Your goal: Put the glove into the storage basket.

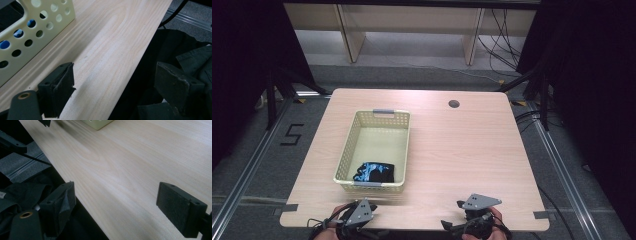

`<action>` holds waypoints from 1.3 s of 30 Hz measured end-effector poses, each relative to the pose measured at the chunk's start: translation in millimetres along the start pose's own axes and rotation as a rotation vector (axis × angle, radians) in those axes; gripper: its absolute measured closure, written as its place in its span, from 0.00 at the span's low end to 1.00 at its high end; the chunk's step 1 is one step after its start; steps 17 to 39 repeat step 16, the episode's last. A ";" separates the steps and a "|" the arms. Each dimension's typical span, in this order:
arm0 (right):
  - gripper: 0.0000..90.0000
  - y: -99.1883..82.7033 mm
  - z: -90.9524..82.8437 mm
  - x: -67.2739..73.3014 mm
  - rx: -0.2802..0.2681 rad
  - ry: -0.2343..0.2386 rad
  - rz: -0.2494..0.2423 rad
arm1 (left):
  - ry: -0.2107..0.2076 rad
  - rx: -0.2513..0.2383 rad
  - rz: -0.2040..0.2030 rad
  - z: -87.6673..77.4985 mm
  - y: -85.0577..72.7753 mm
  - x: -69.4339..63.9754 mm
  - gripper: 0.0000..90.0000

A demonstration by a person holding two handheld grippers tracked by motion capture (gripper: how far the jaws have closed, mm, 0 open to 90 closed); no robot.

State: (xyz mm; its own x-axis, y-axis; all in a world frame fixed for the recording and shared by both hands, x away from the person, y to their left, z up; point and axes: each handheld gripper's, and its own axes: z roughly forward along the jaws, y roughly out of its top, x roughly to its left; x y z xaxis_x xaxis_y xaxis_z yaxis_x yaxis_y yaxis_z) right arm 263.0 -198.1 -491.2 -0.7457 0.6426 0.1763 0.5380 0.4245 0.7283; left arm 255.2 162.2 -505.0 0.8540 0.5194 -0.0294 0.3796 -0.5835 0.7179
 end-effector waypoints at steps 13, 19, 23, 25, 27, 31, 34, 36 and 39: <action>0.19 0.3 -0.3 -1.2 -0.008 -0.009 -0.001 | 0.009 -0.003 0.001 -0.8 -0.1 1.1 0.18; 0.19 0.2 -1.0 -2.1 -0.005 -0.011 0.000 | 0.007 -0.003 -0.002 -0.4 -0.1 0.4 0.18; 0.19 0.2 -1.0 -2.1 -0.005 -0.011 0.000 | 0.007 -0.003 -0.002 -0.4 -0.1 0.4 0.18; 0.19 0.2 -1.0 -2.1 -0.005 -0.011 0.000 | 0.007 -0.003 -0.002 -0.4 -0.1 0.4 0.18; 0.19 0.2 -1.0 -2.1 -0.005 -0.011 0.000 | 0.007 -0.003 -0.002 -0.4 -0.1 0.4 0.18; 0.19 0.2 -1.0 -2.1 -0.005 -0.011 0.000 | 0.007 -0.003 -0.002 -0.4 -0.1 0.4 0.18; 0.19 0.2 -1.0 -2.1 -0.005 -0.011 0.000 | 0.007 -0.003 -0.002 -0.4 -0.1 0.4 0.18; 0.19 0.2 -1.0 -2.1 -0.005 -0.011 0.000 | 0.007 -0.003 -0.002 -0.4 -0.1 0.4 0.18; 0.19 0.2 -1.0 -2.1 -0.005 -0.011 0.000 | 0.007 -0.003 -0.002 -0.4 -0.1 0.4 0.18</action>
